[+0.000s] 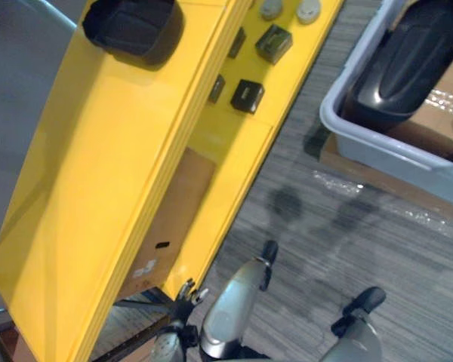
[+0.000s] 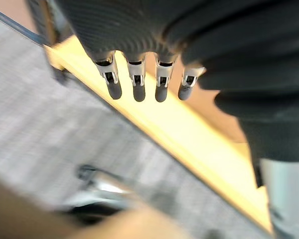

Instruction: Walk over and take plastic housings, then place them on the shelf

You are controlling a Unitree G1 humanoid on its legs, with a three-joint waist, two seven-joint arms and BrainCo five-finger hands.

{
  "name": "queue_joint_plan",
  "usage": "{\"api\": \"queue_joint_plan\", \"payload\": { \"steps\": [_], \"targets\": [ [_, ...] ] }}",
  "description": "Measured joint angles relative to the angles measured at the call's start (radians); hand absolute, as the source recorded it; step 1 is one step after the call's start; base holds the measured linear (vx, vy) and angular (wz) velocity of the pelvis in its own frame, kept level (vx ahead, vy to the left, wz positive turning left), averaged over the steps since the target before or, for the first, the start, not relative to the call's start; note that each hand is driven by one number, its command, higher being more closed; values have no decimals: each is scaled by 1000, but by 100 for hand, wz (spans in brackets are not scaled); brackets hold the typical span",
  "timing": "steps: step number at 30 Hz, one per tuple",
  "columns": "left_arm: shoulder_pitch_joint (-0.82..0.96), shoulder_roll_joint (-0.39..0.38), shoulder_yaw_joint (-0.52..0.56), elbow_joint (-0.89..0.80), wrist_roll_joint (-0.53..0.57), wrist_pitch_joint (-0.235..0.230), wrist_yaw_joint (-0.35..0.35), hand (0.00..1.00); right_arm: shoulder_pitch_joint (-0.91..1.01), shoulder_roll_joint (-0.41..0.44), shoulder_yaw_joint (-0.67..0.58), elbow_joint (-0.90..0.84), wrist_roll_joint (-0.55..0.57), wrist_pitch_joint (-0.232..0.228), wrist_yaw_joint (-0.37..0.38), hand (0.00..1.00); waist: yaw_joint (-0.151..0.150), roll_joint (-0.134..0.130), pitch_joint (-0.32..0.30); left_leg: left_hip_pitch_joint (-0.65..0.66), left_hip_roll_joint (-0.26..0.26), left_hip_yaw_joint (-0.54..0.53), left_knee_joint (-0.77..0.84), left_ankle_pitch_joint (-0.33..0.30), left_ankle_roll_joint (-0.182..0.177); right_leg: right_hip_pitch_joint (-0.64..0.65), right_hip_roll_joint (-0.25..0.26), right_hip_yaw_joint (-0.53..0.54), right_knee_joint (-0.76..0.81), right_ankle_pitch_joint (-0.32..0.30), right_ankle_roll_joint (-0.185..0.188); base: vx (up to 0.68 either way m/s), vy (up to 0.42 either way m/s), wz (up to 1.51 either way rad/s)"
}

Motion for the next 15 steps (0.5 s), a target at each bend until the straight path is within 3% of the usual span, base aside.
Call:
{"api": "queue_joint_plan", "payload": {
  "steps": [2, 4, 6, 15],
  "targets": [
    [0, 0, 13, -68, -25, 0, 4, 0, 0, 12, -5, 0, -28, -46, -15, 100, -18, -16, 11, 1, 4, -2, -7, 8, -3, -3, 1, -3, 5, 0, 1, -38, -30, 2],
    [0, 1, 22, -97, -36, 0, 10, 0, 0, 20, -11, 0, -42, -63, -24, 100, -28, -21, 15, 2, 8, -1, -8, 9, -4, -2, 3, -2, 6, 0, 1, -10, -8, -2],
    [1, 3, 53, -154, -39, 1, 21, 0, 0, 38, -24, -4, -68, -81, -47, 100, -44, -49, 35, 12, 15, 1, -12, 11, -7, 0, 5, -1, 12, -1, -1, -22, -19, -7],
    [1, 33, 92, -376, -35, -1, 63, 0, -1, 59, -26, -66, -107, -101, -106, 100, -51, -96, 67, 31, 49, 1, -24, 20, -23, 12, 38, -5, 5, -3, -13, -23, -21, -4]
  ]
}}
